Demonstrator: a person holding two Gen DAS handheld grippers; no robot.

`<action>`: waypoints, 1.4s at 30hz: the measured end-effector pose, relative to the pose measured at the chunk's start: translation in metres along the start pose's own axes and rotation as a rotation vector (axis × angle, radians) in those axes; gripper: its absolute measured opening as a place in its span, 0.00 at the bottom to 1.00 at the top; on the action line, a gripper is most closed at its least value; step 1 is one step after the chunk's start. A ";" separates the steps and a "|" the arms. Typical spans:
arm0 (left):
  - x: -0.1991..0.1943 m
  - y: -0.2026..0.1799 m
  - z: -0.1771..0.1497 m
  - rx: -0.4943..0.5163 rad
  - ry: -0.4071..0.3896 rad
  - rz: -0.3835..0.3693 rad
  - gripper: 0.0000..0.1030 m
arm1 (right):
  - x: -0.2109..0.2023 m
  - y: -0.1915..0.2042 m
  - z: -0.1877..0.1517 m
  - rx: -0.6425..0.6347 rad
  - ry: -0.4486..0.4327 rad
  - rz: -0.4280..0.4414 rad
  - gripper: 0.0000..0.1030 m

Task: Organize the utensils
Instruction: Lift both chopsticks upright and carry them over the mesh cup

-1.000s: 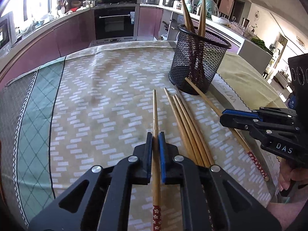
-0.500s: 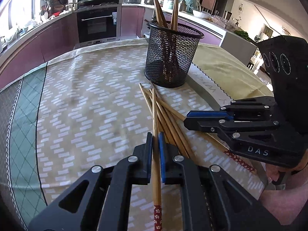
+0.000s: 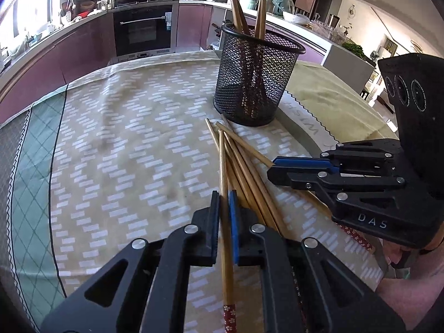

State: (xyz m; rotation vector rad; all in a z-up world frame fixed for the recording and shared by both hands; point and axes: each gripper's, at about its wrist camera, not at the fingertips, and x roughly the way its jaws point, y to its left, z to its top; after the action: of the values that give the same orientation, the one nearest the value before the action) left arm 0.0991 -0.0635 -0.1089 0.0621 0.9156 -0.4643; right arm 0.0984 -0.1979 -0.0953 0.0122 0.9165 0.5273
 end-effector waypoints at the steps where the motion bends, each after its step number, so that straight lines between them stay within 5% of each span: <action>1: 0.000 0.001 0.001 -0.002 -0.002 0.000 0.07 | -0.001 -0.001 0.000 0.004 -0.006 0.002 0.06; 42: -0.087 0.003 0.040 -0.039 -0.233 -0.134 0.07 | -0.106 -0.015 0.027 0.026 -0.316 0.048 0.06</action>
State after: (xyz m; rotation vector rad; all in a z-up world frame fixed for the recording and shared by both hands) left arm 0.0856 -0.0393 -0.0170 -0.0884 0.7015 -0.5649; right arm 0.0735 -0.2522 -0.0021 0.1376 0.6155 0.5397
